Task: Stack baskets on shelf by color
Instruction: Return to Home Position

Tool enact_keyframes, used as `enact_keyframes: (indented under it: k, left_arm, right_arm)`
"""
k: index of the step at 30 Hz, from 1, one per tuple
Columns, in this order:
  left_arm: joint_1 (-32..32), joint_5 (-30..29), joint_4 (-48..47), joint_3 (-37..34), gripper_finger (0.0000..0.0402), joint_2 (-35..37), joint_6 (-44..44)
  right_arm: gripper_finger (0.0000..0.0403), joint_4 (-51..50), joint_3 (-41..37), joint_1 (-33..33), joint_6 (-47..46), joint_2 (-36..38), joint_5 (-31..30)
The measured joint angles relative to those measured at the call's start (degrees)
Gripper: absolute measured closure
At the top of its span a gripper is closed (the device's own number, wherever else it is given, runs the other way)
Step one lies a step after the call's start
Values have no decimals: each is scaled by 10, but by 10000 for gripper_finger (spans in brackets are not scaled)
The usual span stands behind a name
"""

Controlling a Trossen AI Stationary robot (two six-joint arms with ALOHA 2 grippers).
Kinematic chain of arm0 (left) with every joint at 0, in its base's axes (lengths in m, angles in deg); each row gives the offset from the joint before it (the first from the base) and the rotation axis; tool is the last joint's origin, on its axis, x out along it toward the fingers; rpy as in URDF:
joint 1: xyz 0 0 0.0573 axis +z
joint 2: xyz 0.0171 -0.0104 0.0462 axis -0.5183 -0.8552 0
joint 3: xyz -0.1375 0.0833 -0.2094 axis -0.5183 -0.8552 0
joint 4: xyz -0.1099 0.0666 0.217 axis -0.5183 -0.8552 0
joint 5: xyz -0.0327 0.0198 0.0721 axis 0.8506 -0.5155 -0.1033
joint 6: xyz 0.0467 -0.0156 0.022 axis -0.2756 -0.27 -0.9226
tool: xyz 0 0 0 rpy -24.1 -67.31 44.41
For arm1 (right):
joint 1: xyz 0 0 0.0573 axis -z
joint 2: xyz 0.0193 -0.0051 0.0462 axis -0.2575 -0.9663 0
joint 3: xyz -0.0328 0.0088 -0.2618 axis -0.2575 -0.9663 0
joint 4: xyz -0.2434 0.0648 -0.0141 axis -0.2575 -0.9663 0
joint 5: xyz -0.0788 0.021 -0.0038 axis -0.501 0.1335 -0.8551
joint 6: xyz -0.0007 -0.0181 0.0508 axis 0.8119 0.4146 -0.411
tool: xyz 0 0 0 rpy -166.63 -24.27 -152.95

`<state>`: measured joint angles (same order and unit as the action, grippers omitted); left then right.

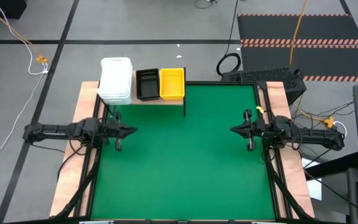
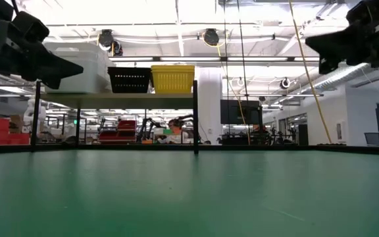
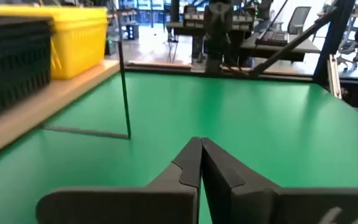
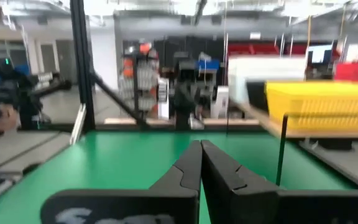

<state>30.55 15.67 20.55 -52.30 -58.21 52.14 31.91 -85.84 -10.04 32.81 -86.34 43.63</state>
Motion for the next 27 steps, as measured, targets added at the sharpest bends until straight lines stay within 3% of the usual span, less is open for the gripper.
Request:
enact_keyframes:
  k: [7,27]
  left_arm:
    - [0,3,-1,0,366,-30,-1]
    - [0,3,7,-1,364,-34,-5]
  right_arm:
    - [403,-12,0,0,0,-1,0]
    - [403,-21,-1,0,0,-1,0]
